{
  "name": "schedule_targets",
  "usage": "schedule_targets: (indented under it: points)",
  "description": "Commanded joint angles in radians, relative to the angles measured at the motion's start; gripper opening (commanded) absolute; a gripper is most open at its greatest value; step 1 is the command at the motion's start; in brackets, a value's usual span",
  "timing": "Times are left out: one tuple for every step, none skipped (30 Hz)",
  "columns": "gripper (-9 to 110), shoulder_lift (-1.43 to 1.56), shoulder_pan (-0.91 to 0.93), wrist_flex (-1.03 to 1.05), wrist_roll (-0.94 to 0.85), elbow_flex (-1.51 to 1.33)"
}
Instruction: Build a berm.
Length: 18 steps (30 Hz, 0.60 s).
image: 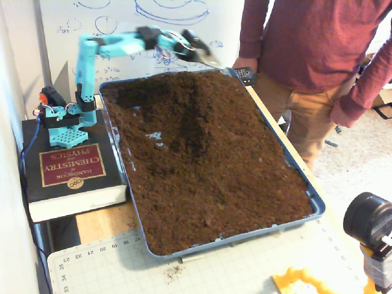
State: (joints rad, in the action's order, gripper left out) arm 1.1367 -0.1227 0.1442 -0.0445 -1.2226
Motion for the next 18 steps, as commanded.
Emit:
schedule_targets:
  points:
    - [1, -0.166, 0.018, -0.138, 0.009, 0.351]
    - [1, -0.247, 0.018, -0.163, 0.009, 0.419]
    - [1, -0.328, 0.018, -0.179, 0.009, 0.479]
    - [1, -0.413, 0.018, -0.189, 0.009, 0.546]
    - [1, -0.495, 0.018, -0.190, 0.009, 0.603]
    - [0, -0.575, 0.018, -0.190, -0.002, 0.653]
    - [1, -0.653, 0.018, -0.190, -0.005, 0.704]
    - [1, -0.723, 0.018, -0.190, -0.005, 0.753]
    - [1, -0.788, 0.018, -0.190, -0.005, 0.798]
    - [1, -0.854, 0.017, -0.190, -0.006, 0.841]
    - [1, -0.911, 0.014, -0.190, -0.006, 0.870]
    - [1, -0.960, 0.011, -0.190, -0.003, 0.897]
    - [1, -1.006, 0.009, -0.190, 0.003, 0.916]
    - [1, -1.042, 0.008, -0.190, 0.003, 0.917]
    - [1, -1.068, 0.008, -0.190, -0.005, 0.913]
    - [1, -1.081, 0.008, -0.190, -0.005, 0.905]
    - [0, -1.083, 0.011, -0.189, -0.006, 0.890]
    - [0, -1.081, 0.015, -0.189, -0.006, 0.870]
